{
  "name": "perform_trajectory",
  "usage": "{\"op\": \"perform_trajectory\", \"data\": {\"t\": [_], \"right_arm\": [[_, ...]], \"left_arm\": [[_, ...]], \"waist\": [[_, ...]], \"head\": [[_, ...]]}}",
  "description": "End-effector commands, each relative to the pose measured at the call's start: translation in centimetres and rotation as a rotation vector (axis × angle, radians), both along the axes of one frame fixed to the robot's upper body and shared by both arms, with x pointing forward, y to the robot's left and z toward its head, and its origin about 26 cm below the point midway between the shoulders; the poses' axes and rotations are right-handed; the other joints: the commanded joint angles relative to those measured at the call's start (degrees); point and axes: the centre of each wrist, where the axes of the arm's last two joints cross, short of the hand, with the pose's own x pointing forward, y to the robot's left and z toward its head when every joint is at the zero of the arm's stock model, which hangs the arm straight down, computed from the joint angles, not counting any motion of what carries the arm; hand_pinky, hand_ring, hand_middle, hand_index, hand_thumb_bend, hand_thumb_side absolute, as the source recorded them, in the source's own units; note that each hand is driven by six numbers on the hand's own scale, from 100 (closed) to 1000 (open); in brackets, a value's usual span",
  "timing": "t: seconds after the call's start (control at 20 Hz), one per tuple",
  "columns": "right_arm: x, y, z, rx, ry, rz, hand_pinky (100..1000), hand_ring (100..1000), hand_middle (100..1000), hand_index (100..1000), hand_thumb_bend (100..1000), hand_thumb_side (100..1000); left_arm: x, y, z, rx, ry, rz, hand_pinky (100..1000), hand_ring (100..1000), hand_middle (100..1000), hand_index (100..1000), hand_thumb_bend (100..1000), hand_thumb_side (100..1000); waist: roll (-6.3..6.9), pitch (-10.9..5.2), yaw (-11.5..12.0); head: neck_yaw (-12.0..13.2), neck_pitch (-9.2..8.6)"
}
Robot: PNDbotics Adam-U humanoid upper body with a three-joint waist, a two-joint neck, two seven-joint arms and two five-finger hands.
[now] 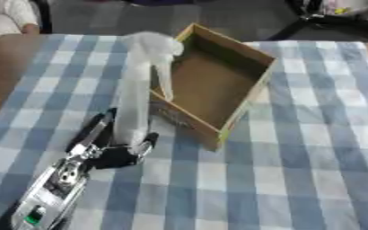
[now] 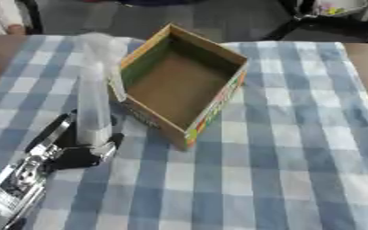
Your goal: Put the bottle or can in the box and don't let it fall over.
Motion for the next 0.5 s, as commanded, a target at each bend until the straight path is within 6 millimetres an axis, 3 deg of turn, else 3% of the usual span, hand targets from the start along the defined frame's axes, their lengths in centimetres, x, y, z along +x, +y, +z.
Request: {"op": "perform_trajectory", "data": {"t": [0.05, 0.5], "right_arm": [[-0.1, -0.3, 0.9, -0.013, -0.025, 0.002, 784, 900, 1000, 873, 100, 755], [-0.1, -0.3, 0.9, -0.012, -0.028, 0.001, 784, 900, 1000, 873, 100, 753]], "left_arm": [[-0.2, 0.2, 1.7, -0.003, -0.059, -0.002, 1000, 552, 617, 162, 206, 100], [-0.5, -0.2, 2.7, -0.017, -0.098, -0.02, 1000, 541, 607, 157, 226, 100]], "waist": [[0.06, -1.1, 0.1], [0.1, -1.22, 0.2]], "head": [[0.1, -0.57], [0.1, -0.56]]}}
